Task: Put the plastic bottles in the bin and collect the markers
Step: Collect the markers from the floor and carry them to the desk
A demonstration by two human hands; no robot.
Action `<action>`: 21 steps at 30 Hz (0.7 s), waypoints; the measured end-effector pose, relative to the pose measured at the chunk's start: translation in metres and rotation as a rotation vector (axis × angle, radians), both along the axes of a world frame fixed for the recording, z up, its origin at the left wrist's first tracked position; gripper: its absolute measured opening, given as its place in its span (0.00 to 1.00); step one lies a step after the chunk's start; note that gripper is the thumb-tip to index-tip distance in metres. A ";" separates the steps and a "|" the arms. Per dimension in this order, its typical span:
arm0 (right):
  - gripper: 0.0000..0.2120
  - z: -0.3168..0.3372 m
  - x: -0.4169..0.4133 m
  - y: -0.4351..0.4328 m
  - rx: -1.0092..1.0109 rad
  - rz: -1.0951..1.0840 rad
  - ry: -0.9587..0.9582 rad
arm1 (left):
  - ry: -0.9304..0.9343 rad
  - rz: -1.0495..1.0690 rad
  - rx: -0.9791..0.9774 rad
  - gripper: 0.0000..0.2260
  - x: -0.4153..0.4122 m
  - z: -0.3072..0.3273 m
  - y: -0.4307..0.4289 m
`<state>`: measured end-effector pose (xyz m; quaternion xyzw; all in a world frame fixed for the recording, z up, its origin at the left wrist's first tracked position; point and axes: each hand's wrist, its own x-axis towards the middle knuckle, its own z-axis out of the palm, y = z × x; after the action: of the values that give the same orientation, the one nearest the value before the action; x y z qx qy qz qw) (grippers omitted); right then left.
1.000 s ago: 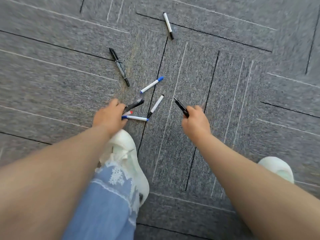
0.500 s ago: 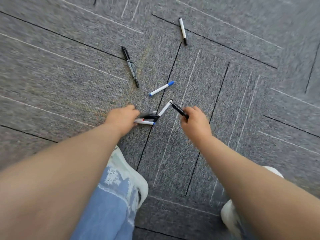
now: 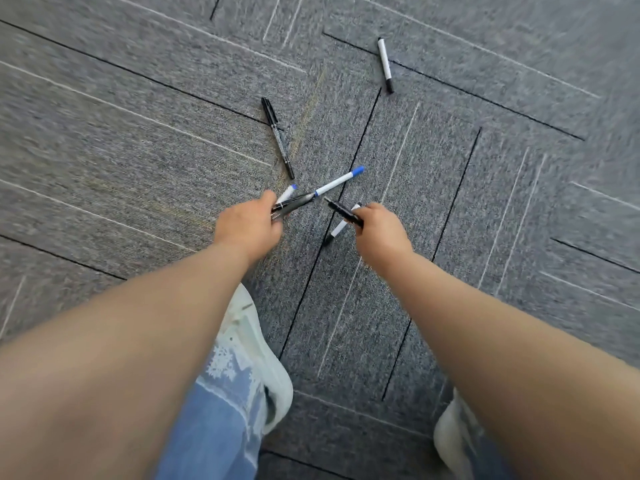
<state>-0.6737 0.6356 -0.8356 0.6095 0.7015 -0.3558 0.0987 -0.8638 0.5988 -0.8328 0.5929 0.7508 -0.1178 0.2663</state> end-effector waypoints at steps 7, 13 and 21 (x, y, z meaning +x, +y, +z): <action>0.22 -0.012 -0.003 -0.002 -0.027 0.204 -0.028 | -0.002 0.116 0.030 0.10 0.013 -0.005 0.006; 0.15 -0.010 -0.011 0.010 -0.026 0.375 -0.170 | -0.120 0.339 0.081 0.11 0.005 -0.001 0.019; 0.14 -0.014 -0.015 0.019 0.063 0.479 -0.191 | -0.188 0.467 0.088 0.07 -0.004 -0.002 0.033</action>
<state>-0.6885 0.6550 -0.8494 0.4598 0.8241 -0.2409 0.2268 -0.8677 0.6322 -0.8347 0.4228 0.8438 0.0354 0.3286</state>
